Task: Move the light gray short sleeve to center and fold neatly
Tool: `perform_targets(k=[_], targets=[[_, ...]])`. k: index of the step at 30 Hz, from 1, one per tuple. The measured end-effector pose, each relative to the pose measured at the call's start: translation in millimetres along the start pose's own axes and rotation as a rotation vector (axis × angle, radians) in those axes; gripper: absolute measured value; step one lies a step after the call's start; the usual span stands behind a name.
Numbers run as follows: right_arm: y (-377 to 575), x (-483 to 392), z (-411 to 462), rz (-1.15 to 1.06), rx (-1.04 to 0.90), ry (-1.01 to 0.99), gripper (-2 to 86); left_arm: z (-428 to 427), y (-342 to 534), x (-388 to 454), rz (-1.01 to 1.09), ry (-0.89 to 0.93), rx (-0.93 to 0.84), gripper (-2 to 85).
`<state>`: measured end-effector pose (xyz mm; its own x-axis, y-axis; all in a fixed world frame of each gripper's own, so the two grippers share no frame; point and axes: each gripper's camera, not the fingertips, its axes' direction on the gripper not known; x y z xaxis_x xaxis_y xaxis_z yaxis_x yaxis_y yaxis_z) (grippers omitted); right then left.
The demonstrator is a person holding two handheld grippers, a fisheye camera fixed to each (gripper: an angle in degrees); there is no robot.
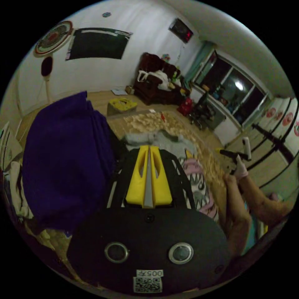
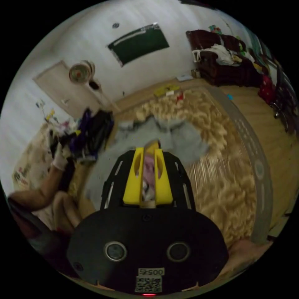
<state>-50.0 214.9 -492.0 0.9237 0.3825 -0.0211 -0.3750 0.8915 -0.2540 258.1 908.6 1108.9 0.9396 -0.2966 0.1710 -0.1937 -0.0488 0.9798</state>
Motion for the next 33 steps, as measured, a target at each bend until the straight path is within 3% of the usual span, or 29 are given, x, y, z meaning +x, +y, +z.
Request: perform_targets(k=[8, 18, 22, 28, 33], targets=[[143, 30, 8, 0.105, -0.257, 0.003, 6.4, 100, 108, -31, 0.022, -0.081, -0.339, 4.9], [175, 52, 32, 0.179, -0.350, 0.124, 7.8, 261, 121, -75, -0.012, 0.004, -0.557, 10.7], [179, 65, 32, 0.174, -0.356, 0.184, 4.9, 303, 116, -83, -0.014, -0.035, -0.566, 6.5], [190, 86, 6, 0.162, -0.405, 0.192, 0.4, 349, 115, -99, 0.000, -0.006, -0.699, 4.3], [213, 102, -19, 0.172, -0.467, 0.118, -0.4, 379, 132, -94, 0.137, -0.033, -0.873, 4.1]])
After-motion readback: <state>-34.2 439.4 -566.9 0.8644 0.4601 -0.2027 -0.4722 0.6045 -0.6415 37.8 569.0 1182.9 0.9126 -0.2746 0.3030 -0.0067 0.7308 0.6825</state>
